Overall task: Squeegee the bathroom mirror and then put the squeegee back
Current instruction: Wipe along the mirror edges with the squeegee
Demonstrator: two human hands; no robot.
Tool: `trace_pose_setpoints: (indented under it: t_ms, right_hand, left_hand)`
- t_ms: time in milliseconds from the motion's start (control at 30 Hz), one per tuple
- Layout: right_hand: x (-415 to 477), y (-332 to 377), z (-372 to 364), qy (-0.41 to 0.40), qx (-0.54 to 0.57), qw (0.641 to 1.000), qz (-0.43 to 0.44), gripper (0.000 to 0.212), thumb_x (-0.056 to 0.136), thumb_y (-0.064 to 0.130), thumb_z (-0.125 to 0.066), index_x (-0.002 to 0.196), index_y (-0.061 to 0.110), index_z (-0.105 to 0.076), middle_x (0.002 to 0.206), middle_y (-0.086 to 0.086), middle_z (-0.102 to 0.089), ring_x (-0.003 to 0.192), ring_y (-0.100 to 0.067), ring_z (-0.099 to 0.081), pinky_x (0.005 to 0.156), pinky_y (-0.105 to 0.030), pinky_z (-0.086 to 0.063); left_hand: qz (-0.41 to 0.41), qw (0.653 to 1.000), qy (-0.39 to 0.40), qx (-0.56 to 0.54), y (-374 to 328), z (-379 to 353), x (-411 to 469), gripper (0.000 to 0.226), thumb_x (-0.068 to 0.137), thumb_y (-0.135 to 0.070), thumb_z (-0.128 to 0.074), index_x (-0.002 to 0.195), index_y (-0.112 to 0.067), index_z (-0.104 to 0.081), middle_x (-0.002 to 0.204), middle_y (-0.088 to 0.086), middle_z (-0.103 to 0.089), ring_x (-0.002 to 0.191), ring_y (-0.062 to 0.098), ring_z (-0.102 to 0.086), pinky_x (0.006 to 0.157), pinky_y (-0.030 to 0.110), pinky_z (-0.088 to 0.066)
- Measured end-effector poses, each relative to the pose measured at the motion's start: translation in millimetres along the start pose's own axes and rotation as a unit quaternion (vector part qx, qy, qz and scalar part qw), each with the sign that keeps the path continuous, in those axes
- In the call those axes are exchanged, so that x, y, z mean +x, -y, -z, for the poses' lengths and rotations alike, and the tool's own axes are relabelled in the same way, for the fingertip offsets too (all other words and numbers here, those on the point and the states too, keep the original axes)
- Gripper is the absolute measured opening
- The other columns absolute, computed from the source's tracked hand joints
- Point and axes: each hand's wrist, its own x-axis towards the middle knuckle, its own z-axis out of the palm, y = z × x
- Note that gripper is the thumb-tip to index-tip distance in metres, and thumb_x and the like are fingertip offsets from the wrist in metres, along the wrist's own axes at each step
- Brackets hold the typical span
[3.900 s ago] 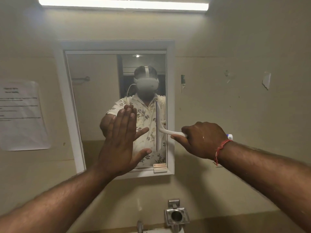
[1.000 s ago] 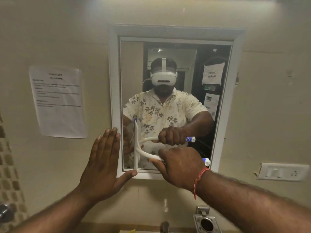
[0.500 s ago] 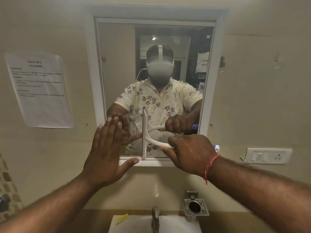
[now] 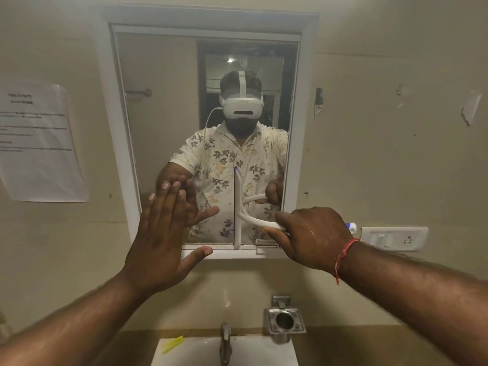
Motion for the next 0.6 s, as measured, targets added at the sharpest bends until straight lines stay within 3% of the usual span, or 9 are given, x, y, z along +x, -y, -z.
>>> trace_pose_setpoints:
  t_ms: [200, 333, 467, 600]
  right_hand:
    - [-8, -18, 0, 0.026, -0.013, 1.0, -0.007, 0.064, 0.102, 0.076, -0.013, 0.098, 0.035, -0.061, 0.07, 0.011, -0.058, 0.056, -0.011, -0.055, 0.06, -0.032, -0.057]
    - [-15, -30, 2, 0.014, -0.023, 1.0, -0.006, 0.058, 0.106, 0.075, -0.02, 0.094, 0.034, -0.06, 0.065, 0.01, -0.054, 0.051, -0.009, -0.047, 0.055, -0.028, -0.05]
    - [-23, -43, 4, 0.002, -0.029, 1.0, -0.008, 0.06, 0.104, 0.077, -0.014, 0.087, 0.035, -0.053, 0.061, 0.011, -0.048, 0.048, -0.008, -0.04, 0.051, -0.025, -0.034]
    - [-29, -51, 5, -0.004, -0.045, 0.999, -0.015, 0.06, 0.104, 0.078, -0.013, 0.083, 0.035, -0.049, 0.059, 0.011, -0.047, 0.046, -0.006, -0.036, 0.049, -0.025, -0.029]
  left_hand:
    - [0.0, 1.0, 0.006, -0.011, -13, 0, 3, 0.12, 0.104, -0.081, -0.047, 0.181, 0.002, -0.008, 0.193, 0.021, -0.001, 0.18, 0.041, -0.004, 0.14, 0.073, -0.02]
    - [-0.001, 1.0, 0.008, -0.01, -18, 0, 4, 0.12, 0.104, -0.081, -0.048, 0.181, 0.001, -0.008, 0.193, 0.022, -0.001, 0.18, 0.042, -0.005, 0.138, 0.075, -0.022]
    - [-0.001, 1.0, 0.007, -0.017, -21, 2, 6, 0.119, 0.103, -0.08, -0.049, 0.181, 0.0, -0.011, 0.193, 0.02, -0.002, 0.18, 0.04, -0.005, 0.139, 0.074, -0.021]
    - [-0.001, 1.0, 0.01, -0.018, -25, 4, 6, 0.12, 0.102, -0.081, -0.05, 0.181, 0.001, -0.013, 0.193, 0.019, -0.002, 0.18, 0.04, -0.005, 0.139, 0.074, -0.021]
